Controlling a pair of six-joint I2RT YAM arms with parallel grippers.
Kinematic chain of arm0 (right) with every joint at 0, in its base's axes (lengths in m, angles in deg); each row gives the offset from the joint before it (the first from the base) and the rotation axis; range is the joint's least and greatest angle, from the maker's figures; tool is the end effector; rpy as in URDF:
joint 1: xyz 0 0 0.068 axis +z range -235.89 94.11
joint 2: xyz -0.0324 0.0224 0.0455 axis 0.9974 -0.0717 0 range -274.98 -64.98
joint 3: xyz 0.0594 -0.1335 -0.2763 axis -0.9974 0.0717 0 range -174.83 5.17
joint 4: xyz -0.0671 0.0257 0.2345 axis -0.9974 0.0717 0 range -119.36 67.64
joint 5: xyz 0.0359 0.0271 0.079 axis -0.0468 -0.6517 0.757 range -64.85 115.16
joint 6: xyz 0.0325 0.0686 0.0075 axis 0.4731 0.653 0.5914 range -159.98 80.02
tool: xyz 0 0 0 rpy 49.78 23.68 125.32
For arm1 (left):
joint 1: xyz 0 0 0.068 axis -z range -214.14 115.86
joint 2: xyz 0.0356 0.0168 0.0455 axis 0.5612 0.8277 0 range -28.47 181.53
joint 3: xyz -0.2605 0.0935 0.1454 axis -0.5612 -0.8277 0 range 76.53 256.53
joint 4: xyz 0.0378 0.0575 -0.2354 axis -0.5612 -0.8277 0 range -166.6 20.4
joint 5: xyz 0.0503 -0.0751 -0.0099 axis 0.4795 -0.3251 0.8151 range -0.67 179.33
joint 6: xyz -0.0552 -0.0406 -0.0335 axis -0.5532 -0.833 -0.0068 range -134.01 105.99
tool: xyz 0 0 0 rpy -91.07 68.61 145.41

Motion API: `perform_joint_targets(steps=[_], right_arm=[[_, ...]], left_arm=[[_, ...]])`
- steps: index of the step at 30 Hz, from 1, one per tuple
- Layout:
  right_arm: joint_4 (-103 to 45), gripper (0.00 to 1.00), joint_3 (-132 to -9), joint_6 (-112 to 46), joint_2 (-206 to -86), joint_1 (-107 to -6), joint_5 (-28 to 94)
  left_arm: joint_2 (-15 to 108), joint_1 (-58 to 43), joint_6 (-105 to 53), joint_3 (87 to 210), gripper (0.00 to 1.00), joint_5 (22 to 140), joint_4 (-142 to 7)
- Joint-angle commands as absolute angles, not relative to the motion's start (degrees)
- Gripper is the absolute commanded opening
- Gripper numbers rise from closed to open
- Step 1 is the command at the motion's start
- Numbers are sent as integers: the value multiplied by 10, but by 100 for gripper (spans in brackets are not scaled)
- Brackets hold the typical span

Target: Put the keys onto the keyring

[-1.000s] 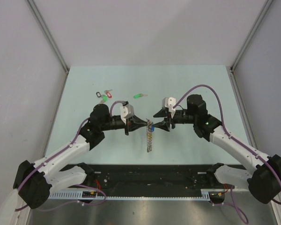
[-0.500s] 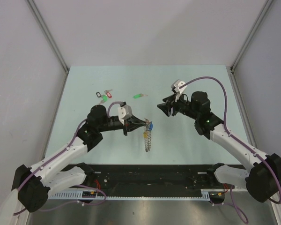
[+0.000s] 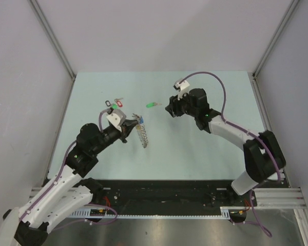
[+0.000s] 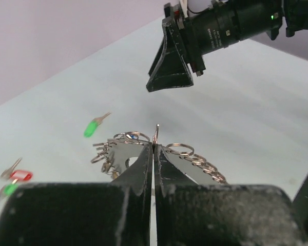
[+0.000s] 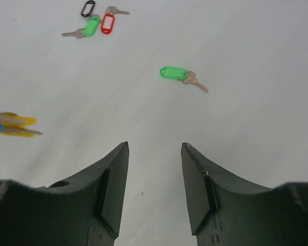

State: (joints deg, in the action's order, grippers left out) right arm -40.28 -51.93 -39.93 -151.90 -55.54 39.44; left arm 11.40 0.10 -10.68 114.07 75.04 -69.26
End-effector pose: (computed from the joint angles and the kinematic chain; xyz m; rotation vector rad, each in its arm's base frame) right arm 0.3028 0.1957 0.3125 -0.6701 1.8150 0.5941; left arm 0.1170 -0.0990 0.3548 0.7107 1.4774 -0.6155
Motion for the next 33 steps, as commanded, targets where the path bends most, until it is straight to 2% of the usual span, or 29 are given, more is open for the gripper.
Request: perform_joint_targets(steps=[1,9,15,23,33], right_arm=[[-388,50,-610,-354,-1616,-554,340],[-295,46,-828,-267,-1840,-528,229],[-167,41,-1016,-237,-1965,-509,161],[-151,34,-1066,-186,-2025,-499,125],[-171,34,-1064,-188,-2014,-477,89]], left_arm=[[77,-26,-124,1160,0,841,-751],[-17,-48,-128,1110,0,885,-810],[-81,-49,-133,1091,0,907,-826],[-107,-49,-135,1084,0,906,-822],[-127,-48,-136,1077,0,902,-815]])
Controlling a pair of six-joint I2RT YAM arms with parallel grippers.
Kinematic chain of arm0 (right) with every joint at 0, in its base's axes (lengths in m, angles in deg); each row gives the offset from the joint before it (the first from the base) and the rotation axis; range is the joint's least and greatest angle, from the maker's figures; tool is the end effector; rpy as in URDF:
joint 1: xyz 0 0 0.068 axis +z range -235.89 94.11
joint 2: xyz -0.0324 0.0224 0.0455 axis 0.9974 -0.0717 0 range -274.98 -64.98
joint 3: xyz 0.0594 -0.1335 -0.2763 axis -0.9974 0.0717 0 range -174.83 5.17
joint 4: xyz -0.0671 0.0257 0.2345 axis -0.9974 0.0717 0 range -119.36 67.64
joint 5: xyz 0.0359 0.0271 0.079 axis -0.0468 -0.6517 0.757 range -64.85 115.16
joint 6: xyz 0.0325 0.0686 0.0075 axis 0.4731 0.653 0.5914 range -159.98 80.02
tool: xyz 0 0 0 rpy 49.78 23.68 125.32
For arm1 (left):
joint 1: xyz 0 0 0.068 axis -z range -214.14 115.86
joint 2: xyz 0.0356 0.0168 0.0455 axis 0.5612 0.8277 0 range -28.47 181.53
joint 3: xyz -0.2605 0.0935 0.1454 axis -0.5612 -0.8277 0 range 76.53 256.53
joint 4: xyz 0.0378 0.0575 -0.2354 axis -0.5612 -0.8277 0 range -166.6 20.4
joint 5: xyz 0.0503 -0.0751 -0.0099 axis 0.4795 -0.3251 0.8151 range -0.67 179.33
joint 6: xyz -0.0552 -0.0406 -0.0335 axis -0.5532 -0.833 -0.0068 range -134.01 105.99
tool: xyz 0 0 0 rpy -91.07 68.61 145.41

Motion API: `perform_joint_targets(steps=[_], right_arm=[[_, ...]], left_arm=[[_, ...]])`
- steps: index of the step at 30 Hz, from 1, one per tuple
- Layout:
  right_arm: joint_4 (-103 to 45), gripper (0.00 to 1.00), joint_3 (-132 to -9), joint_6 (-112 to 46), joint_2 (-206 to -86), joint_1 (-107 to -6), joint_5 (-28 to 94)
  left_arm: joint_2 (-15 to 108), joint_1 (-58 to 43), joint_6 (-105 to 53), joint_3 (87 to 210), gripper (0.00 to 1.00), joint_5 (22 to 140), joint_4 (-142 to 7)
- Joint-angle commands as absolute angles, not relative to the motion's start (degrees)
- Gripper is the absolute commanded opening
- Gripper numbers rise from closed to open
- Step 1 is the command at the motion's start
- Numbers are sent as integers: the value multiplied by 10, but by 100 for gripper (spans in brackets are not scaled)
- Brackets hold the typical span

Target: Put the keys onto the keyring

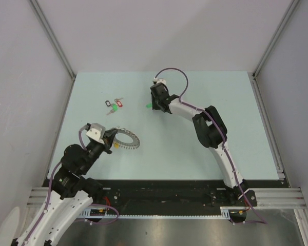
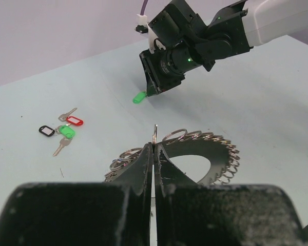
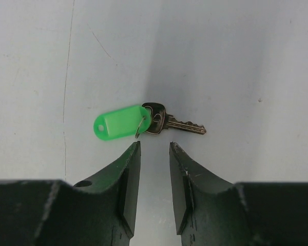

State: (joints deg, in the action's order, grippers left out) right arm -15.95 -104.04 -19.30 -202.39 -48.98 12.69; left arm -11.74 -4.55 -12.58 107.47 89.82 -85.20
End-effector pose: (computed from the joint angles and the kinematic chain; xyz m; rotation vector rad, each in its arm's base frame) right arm 0.4689 0.3347 0.1741 -0.2117 2.2818 0.2764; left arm 0.0633 -0.0354 0.3119 0.4235 1.5510 -0.3750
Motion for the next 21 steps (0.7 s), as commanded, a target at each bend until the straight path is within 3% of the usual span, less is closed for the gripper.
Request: perform_joint_targets(steps=[1,21], right_arm=[[-174,34,-1063,-187,-2010,-475,85],[-190,32,-1103,-167,-2046,-477,76]], left_arm=[[-128,-48,-136,1077,0,901,-815],[-131,-48,-135,1075,0,899,-811]])
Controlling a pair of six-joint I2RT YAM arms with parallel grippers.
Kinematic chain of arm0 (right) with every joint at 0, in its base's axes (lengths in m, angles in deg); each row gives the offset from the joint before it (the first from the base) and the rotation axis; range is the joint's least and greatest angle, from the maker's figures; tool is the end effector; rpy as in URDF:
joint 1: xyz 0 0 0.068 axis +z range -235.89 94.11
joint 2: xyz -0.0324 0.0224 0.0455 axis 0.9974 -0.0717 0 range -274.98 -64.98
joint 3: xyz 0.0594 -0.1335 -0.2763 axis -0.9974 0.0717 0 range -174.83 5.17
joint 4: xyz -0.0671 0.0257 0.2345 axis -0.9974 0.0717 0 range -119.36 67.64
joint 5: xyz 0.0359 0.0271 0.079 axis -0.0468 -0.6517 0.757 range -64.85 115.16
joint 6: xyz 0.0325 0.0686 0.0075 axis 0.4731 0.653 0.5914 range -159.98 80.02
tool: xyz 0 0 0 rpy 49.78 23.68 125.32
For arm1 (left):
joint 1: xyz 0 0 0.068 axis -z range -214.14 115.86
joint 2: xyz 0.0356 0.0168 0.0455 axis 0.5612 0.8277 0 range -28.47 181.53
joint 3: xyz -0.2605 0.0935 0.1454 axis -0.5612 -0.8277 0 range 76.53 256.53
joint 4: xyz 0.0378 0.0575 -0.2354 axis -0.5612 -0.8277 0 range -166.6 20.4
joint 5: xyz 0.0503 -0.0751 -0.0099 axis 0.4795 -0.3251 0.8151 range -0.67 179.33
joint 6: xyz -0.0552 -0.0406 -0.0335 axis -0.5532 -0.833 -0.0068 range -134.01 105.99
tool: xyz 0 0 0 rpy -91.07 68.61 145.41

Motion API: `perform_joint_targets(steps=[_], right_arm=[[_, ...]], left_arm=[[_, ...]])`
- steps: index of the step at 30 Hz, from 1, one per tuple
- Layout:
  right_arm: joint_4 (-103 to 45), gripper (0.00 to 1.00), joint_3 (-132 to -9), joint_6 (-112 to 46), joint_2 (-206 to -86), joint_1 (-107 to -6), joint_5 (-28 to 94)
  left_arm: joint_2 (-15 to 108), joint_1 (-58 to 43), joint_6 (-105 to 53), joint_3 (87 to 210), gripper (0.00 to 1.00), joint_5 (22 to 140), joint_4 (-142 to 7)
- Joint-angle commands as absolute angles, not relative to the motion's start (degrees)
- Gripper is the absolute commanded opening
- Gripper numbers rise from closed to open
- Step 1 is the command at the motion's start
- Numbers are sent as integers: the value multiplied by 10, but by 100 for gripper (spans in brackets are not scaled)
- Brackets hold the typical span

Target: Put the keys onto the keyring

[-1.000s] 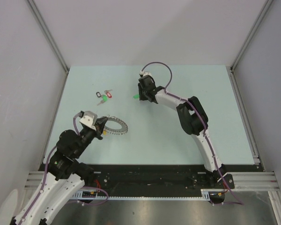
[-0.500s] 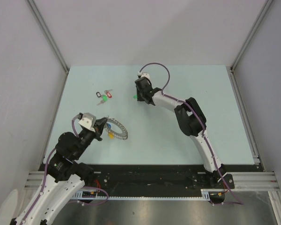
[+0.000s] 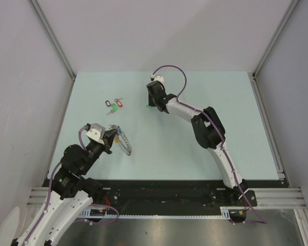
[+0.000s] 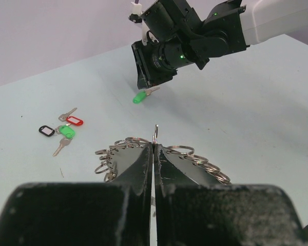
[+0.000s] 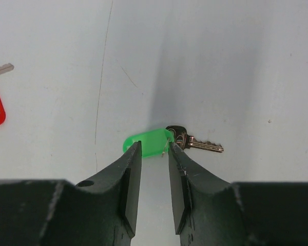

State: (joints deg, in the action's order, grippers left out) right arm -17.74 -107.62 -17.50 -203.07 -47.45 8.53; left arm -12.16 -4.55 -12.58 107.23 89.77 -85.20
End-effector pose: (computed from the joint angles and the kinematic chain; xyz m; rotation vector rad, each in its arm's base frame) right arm 0.4713 0.3504 0.1925 -0.1457 2.1930 0.2790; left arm 0.0624 -0.0349 0.3108 0.4233 1.5478 -0.3762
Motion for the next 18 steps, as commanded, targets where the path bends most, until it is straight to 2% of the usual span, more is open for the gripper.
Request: perform_joint_targets(steps=[1,12,18], right_arm=[[-190,30,-1104,-167,-2047,-477,78],[-178,28,-1097,-163,-2050,-475,77],[-178,22,-1095,-165,-2052,-475,81]], left_arm=[[-131,-49,-135,1075,0,899,-811],[-130,-49,-135,1075,0,899,-809],[-131,-49,-135,1075,0,899,-809]])
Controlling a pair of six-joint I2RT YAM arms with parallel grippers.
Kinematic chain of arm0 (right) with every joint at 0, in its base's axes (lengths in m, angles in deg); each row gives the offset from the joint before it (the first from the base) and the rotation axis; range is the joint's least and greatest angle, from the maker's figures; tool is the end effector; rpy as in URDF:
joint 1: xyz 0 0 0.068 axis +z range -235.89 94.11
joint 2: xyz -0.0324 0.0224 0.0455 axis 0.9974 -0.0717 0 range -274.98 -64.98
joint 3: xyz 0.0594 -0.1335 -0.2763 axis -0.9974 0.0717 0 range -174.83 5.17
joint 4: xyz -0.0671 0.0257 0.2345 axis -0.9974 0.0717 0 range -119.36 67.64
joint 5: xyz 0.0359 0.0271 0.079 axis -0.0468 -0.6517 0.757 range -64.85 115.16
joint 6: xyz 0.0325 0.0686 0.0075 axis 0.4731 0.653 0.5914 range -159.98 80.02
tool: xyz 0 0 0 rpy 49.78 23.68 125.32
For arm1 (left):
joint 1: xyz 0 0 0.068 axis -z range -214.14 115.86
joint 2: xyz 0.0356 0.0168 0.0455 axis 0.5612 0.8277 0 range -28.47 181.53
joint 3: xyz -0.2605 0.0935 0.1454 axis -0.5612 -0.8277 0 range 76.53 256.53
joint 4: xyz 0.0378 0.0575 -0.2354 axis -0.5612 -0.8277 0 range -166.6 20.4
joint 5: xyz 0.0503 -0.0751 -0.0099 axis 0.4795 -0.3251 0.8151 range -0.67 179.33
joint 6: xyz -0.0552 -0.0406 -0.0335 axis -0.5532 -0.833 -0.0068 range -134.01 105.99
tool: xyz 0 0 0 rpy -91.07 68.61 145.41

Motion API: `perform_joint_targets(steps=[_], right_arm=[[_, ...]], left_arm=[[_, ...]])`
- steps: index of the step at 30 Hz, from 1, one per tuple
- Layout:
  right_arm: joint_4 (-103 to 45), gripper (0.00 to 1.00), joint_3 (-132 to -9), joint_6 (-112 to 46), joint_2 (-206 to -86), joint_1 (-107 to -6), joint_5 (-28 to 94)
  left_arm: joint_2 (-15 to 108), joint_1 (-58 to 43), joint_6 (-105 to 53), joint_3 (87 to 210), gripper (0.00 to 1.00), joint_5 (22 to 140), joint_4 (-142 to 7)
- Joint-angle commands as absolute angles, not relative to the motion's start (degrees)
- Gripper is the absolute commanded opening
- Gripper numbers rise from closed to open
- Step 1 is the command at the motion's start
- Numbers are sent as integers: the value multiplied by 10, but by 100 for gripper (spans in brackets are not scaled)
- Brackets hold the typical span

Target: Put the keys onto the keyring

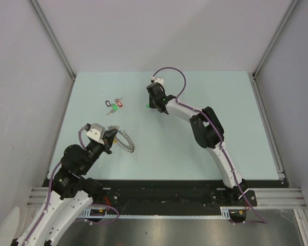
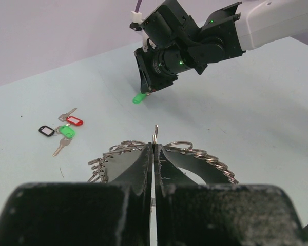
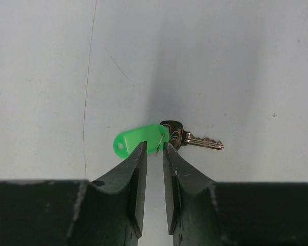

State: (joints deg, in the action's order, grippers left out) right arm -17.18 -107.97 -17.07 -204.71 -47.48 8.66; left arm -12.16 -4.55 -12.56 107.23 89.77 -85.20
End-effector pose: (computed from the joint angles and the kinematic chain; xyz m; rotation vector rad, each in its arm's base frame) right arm 0.4730 0.3515 0.1772 -0.1465 2.2230 0.2663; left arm 0.0624 -0.0349 0.3108 0.4236 1.5478 -0.3759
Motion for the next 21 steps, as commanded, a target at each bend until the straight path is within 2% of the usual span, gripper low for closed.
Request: perform_joint_targets(steps=[1,21], right_arm=[[-178,22,-1095,-165,-2051,-475,82],[-173,15,-1085,-163,-2054,-479,79]], left_arm=[[-130,-48,-135,1075,0,899,-809],[-130,-49,-135,1074,0,899,-809]])
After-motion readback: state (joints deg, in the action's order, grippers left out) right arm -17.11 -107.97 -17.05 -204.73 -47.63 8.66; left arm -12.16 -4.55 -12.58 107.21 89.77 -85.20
